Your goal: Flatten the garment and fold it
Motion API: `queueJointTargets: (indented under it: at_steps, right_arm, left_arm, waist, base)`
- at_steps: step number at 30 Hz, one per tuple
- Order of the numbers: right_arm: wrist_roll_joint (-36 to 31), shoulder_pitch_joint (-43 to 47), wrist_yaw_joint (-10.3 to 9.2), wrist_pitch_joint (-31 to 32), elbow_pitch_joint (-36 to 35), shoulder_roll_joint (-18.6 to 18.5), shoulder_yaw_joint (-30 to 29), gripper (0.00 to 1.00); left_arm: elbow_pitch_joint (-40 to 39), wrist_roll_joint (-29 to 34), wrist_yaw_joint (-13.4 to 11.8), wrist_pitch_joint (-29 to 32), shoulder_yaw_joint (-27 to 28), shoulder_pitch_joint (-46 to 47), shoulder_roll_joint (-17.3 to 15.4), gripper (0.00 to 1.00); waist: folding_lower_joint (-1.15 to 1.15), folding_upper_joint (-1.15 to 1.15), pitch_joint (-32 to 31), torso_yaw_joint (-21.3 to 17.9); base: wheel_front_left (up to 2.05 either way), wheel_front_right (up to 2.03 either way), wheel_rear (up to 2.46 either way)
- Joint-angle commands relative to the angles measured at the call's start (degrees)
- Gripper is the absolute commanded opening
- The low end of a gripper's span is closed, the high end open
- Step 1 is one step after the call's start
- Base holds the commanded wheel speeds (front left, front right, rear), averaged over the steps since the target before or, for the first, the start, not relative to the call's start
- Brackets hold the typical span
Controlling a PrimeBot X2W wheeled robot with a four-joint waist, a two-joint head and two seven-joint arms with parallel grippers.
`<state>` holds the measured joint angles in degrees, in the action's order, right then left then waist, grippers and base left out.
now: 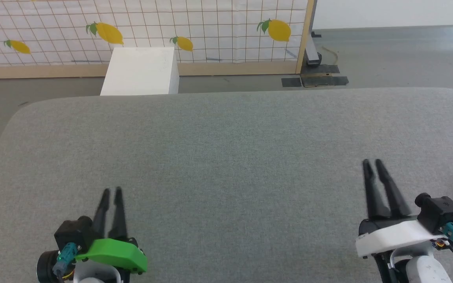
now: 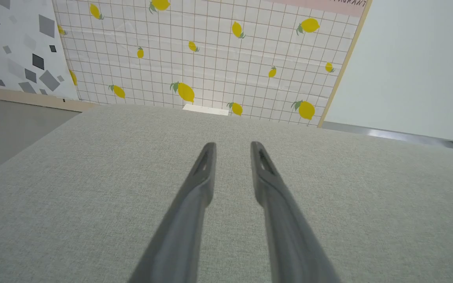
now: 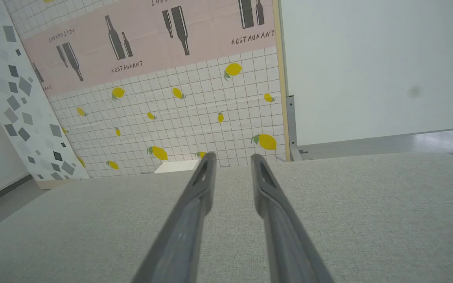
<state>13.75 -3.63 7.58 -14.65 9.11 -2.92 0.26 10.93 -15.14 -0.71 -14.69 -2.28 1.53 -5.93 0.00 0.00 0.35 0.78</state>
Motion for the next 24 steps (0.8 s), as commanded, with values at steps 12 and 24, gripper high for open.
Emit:
queueJointTargets:
  at_steps: [12,24]
  right_arm:
    - [-1.07,0.28,-0.01,1.14,-0.71,0.0,-0.03,0.0]
    - [-2.36,0.63,-0.01,2.52,-1.57,0.01,-0.05,0.0]
  left_arm:
    - [-0.87,1.17,0.06,1.14,0.13,-0.12,0.24,0.0]
    - [-1.9,2.6,0.12,2.53,0.35,-0.26,0.52,0.0]
  waist:
    - [0.0,0.0,-0.02,-0.06]
    - [0.0,0.0,-0.06,-0.14]
  base:
    - [0.0,0.0,0.0]
    - [0.0,0.0,0.0]
